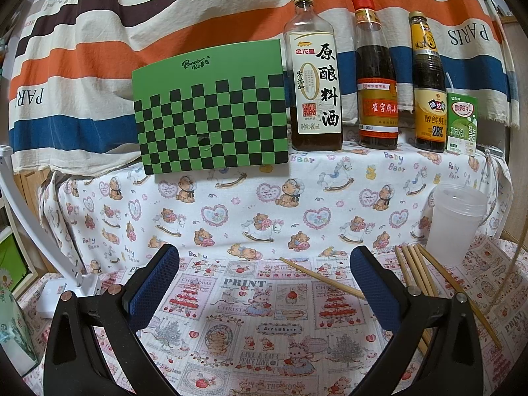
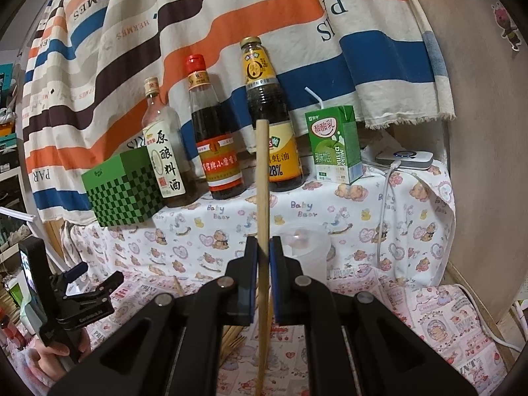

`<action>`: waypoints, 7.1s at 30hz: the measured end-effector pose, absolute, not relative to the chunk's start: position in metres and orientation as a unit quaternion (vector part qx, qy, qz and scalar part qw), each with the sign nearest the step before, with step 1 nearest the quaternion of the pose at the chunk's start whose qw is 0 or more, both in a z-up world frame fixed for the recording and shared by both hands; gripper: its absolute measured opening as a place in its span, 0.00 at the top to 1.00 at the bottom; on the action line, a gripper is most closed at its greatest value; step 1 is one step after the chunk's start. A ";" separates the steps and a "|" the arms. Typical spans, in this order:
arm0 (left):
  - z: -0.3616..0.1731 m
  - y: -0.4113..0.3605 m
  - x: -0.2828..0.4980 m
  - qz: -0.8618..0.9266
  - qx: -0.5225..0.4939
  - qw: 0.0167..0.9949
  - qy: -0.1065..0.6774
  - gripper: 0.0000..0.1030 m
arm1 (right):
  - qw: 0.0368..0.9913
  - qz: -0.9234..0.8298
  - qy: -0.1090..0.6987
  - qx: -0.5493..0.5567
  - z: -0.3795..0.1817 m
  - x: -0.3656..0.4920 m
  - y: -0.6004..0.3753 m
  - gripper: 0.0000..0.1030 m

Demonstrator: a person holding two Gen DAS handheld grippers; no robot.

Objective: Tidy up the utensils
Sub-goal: 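Lift the bamboo chopstick upright with the right gripper, then lower the left gripper and close on a chopstick while the right gripper holds its chopstick, then carry the left gripper's chopstick to the plastic cup while the right gripper carries its chopstick there, then open both grippers to drop the chopsticks into the cup and withdraw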

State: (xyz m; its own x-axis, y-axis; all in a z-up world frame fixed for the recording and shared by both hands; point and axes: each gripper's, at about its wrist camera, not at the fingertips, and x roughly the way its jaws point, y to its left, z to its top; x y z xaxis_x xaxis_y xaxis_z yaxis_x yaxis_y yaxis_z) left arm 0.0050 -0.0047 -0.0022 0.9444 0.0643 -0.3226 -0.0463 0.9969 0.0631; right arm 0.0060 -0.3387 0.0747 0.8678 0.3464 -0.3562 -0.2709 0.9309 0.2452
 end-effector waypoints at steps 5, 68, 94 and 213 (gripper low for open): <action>-0.002 -0.005 0.005 0.028 0.027 0.986 0.164 0.00 | 0.961 0.157 0.204 0.098 0.074 0.007 -0.340 0.93; -0.045 -0.109 0.039 -0.095 -0.073 0.860 0.497 0.63 | 0.982 0.092 0.138 0.092 0.090 -0.002 -0.363 0.94; 0.028 -0.012 -0.049 -0.019 -0.063 0.934 0.352 0.93 | 0.982 0.087 0.137 0.093 0.090 -0.002 -0.365 0.94; 0.013 -0.030 0.018 -0.031 0.021 0.962 0.271 0.01 | 0.956 0.099 0.267 0.072 0.050 0.037 -0.335 0.00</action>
